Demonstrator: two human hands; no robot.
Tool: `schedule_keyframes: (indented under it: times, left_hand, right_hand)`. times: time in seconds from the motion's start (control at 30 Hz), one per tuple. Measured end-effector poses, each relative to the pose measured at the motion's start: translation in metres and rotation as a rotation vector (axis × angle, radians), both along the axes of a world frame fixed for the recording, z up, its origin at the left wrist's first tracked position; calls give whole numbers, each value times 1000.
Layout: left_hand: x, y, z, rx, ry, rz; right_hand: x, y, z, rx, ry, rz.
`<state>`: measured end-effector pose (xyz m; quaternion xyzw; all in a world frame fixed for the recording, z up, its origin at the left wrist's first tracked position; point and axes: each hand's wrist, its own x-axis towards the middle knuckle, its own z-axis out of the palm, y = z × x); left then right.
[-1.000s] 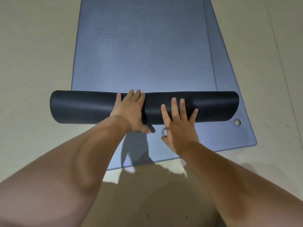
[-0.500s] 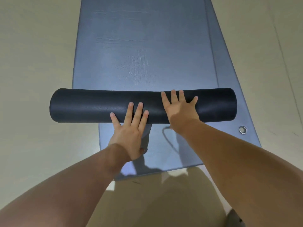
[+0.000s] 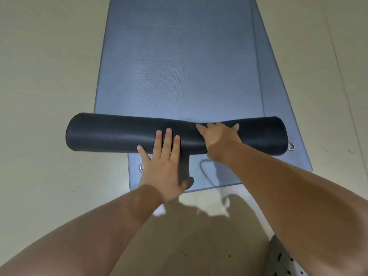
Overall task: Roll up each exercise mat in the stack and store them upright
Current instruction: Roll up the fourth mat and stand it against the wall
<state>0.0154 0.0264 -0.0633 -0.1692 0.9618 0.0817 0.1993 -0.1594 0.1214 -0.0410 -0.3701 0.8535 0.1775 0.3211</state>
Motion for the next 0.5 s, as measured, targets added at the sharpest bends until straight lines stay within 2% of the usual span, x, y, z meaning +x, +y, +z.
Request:
schedule_keyframes:
  times: [0.2,0.27,0.37,0.5]
  left_hand:
    - [25,30,-11,23,95,90]
    - [17,27,-11,27,81,95]
    - [5,20,-7,28,47,91]
    - [-20,2,4,42,46,69]
  right_hand:
    - [8,14,19,-2,-193,-11]
    - [5,15,16,-19,-193,-42]
    - [14,29,7,-115,-79,-42]
    - [45,56,-1,-473,222,-26]
